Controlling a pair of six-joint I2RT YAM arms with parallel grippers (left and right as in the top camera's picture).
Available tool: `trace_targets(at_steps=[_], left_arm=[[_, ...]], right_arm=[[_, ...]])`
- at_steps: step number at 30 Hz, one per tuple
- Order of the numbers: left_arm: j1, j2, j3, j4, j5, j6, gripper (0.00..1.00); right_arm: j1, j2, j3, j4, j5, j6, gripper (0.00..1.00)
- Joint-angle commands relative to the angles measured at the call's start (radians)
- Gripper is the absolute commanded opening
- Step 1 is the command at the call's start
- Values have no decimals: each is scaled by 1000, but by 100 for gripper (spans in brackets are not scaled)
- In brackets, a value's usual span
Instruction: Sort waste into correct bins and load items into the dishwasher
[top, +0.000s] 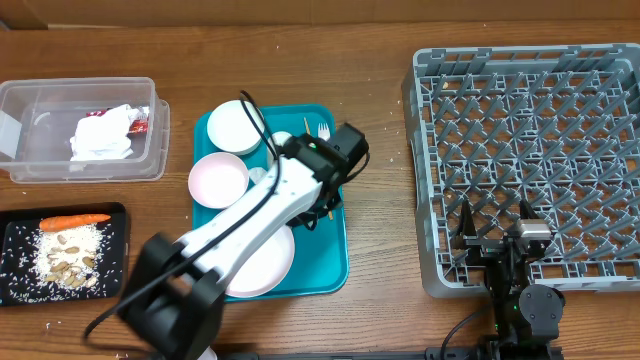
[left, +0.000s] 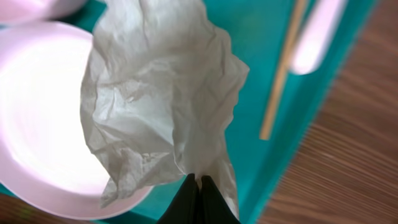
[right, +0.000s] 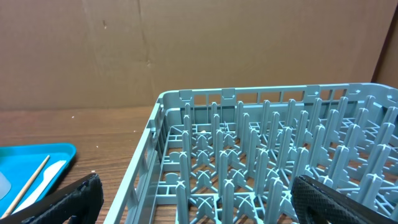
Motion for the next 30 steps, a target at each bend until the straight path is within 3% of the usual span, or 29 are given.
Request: trace_targets(at_steps=[1,12,23,26,30], left_arm=[[-4,-120,52,-20,-54,0,4],[71,-300,53,-53,-351,-1,4],[299,-304,53,53,-713,-115,4],[403,-281,53,161,-724,-70,4],[562,-238,53,349,-657,108,4]], right_arm=[[6,-7,-11,8,-3,-4,100],[6,-7,-11,8,-3,-4,100],[6,-7,-11,8,-3,-4,100],[6,-7,-11,8,-3,-4,100],[6,-7,-11,8,-3,-4,100]])
